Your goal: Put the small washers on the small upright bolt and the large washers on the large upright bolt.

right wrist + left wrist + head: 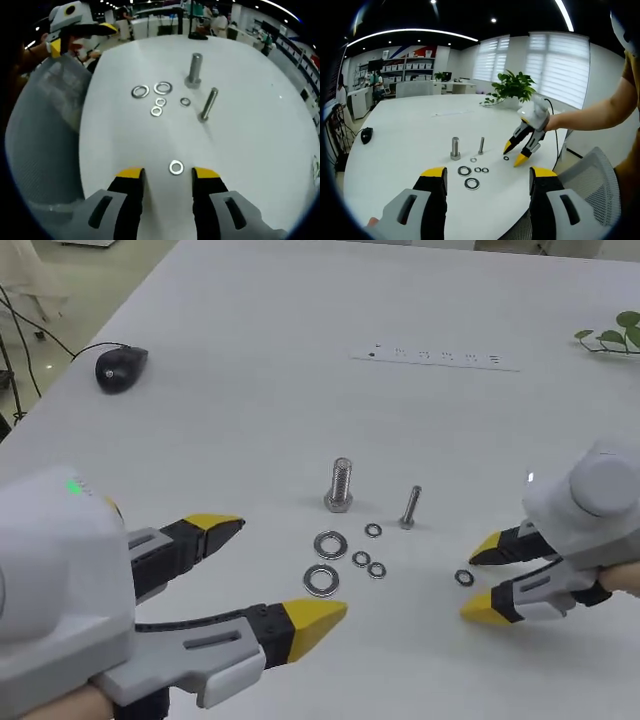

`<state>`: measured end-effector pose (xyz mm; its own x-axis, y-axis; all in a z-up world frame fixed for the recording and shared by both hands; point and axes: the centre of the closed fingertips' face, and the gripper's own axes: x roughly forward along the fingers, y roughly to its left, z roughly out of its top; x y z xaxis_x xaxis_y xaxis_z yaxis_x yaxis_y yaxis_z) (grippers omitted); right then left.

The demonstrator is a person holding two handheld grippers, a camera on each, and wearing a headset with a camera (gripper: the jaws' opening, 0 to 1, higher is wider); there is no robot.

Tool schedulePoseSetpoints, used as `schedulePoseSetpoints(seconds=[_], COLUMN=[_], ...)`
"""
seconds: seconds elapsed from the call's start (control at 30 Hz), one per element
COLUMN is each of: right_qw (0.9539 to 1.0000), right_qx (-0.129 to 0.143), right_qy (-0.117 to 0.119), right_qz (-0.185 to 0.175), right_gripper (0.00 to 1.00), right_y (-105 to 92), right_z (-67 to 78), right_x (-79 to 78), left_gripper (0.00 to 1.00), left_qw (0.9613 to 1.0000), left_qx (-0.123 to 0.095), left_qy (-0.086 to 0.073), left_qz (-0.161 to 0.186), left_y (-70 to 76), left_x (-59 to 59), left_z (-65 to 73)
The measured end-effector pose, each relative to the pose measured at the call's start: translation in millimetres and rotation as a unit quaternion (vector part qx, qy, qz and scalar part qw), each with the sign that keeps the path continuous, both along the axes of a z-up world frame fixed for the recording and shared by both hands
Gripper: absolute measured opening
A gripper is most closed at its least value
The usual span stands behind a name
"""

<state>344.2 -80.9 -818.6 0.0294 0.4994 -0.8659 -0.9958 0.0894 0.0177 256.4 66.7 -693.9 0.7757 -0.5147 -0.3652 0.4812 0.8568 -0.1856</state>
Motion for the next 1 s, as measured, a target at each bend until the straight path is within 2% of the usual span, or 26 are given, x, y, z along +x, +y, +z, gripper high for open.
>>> schedulePoseSetpoints(seconds=[0.1,0.13,0.33,0.4,0.47,0.5,0.57,0.63,0.83,1.0], right_qw=[0.9998,0.9991,0.9966,0.9941,0.9935,0.991,0.989,0.9876,0.9875,0.9869], right_qx=[-0.013,-0.025,-0.051,-0.062,-0.071,-0.081,-0.091,-0.096,-0.094,-0.099], right_qy=[-0.003,-0.012,-0.01,-0.013,-0.01,-0.013,-0.013,-0.014,-0.018,-0.019], right_qz=[0.016,0.034,0.065,0.088,0.088,0.106,0.115,0.124,0.126,0.125], right_gripper=[0.37,0.36,0.35,0.35,0.34,0.33,0.32,0.3,0.23,0.2], right_y=[-1.5,-3.0,-1.1,-1.7,-2.0,-3.3,-3.8,-3.8,-3.1,-2.3], right_z=[-0.4,-0.7,-1.4,-2.1,-2.4,-2.6,-3.0,-3.2,-3.7,-4.5], right_x=[1.8,3.6,2.0,2.2,3.7,3.9,4.6,5.8,7.1,8.6], left_gripper=[0.65,0.65,0.66,0.66,0.66,0.66,0.66,0.66,0.67,0.67], left_qw=[1.0,1.0,1.0,1.0,1.0,1.0,1.0,0.9999,0.9998,0.9999], left_qx=[0.001,0.0,0.001,0.001,-0.001,-0.001,0.001,0.0,-0.001,-0.001], left_qy=[-0.004,-0.005,-0.005,-0.007,-0.008,-0.009,-0.01,-0.01,-0.015,-0.014], left_qz=[-0.002,-0.002,0.0,0.0,0.0,0.0,0.001,0.004,0.009,0.01], left_y=[-1.3,-1.7,-2.1,-2.1,-2.3,-2.4,-1.8,-0.7,1.7,1.6], left_x=[-0.6,-0.7,-1.0,-1.4,-2.3,-2.6,-3.3,-3.6,-4.2,-5.0], left_z=[2.9,3.6,3.8,4.1,4.7,5.0,5.3,6.1,7.9,7.9])
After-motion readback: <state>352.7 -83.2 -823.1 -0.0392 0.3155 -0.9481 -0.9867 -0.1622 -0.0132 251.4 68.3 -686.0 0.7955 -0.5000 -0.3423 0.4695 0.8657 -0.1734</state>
